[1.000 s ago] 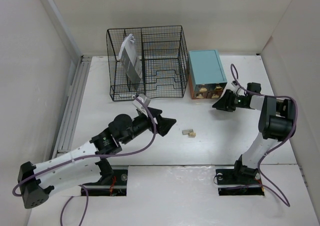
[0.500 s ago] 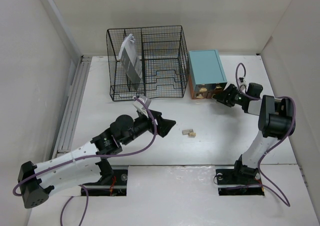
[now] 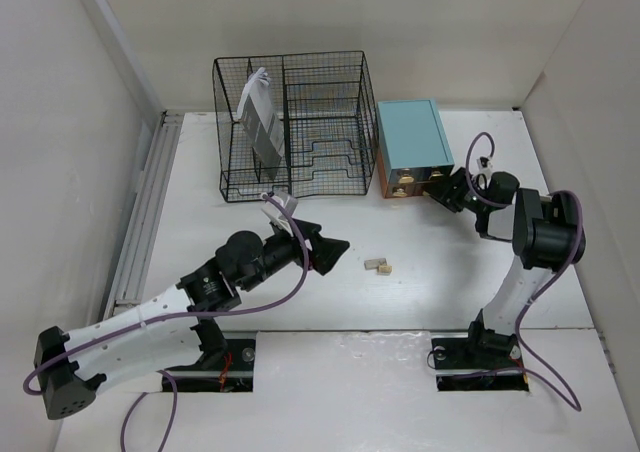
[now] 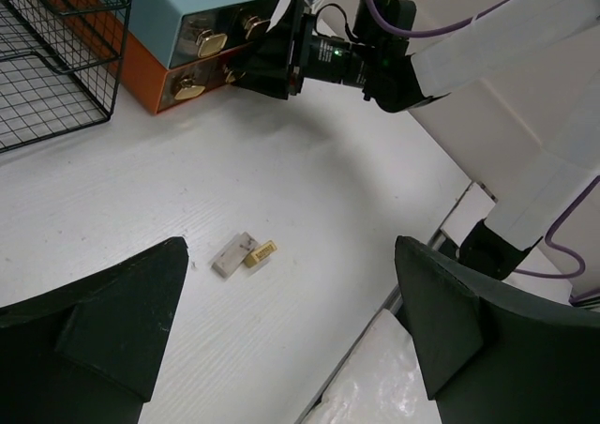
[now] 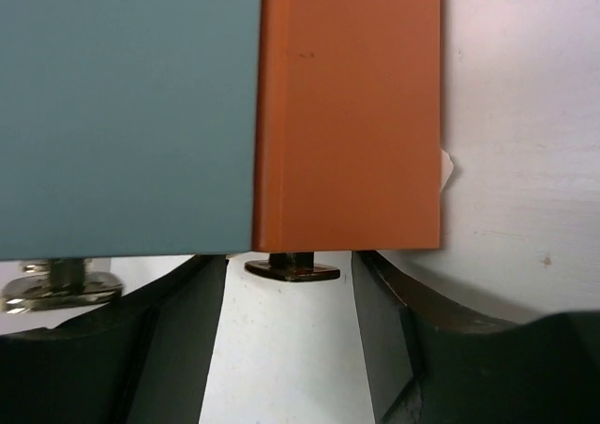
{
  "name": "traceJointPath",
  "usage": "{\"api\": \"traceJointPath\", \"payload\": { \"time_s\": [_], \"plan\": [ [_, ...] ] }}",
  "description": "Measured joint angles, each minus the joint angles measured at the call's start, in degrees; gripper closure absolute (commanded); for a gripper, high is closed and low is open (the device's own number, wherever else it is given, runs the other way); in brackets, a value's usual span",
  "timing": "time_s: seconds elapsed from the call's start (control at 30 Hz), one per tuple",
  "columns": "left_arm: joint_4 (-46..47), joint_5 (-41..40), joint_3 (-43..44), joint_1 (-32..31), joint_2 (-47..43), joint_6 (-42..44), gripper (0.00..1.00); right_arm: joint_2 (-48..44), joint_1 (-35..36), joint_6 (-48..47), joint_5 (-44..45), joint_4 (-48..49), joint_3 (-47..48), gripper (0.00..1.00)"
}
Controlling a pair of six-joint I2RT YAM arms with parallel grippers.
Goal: Organize the desk
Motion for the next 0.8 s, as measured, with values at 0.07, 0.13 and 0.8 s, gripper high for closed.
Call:
{"api": "traceJointPath", "payload": {
  "time_s": [0.07,0.13,0.8],
  "plan": [
    [-0.2,-0.1,0.0,0.0,-0.1,-0.2,0.09,1.0,0.7,0.7,0.3,0.7,0.0,0.39],
    [-0.5,-0.1,0.0,0.0,-0.3,-0.4,0.09,1.8,1.3,1.0,0.4,1.3,0.0,0.39],
    [-1.6,-0.5,-0.9,0.0,-3.1,-1.0,0.09,0.9,1.3,1.1,1.0,2.8,-2.0,0.74]
  ]
}}
